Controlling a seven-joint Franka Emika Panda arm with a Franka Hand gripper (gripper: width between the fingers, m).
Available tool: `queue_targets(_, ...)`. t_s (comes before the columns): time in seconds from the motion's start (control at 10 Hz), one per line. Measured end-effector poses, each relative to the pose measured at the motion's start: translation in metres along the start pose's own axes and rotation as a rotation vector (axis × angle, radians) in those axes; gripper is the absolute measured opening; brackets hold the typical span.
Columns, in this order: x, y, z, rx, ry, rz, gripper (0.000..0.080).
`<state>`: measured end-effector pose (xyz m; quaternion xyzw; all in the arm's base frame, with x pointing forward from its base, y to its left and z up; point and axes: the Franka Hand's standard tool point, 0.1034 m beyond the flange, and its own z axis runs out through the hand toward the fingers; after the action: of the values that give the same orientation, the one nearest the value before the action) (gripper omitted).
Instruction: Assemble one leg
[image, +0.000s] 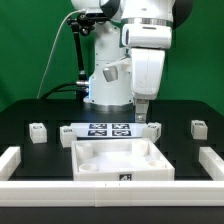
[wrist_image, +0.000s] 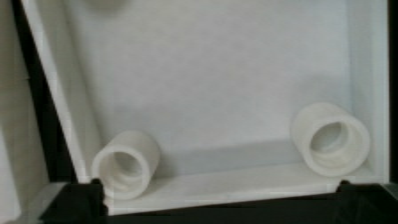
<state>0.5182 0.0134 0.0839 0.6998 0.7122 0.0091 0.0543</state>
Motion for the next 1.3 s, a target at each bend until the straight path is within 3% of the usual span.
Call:
queue_targets(0.3, -0.013, -0.031, 0.018, 0.046, 0.006, -0.032, 0.0650)
queue_targets(0.5, -0.017, -0.047, 0.031, 0.059, 0.018, -0.034, 0.0650)
queue_targets(1.1, -0.019, -0.070, 0.067, 0.124, 0.034, -0.018, 0.0650)
queue_targets(1.3, -0.019, -0.070, 0.067, 0.124, 0.034, -0.013, 0.0650)
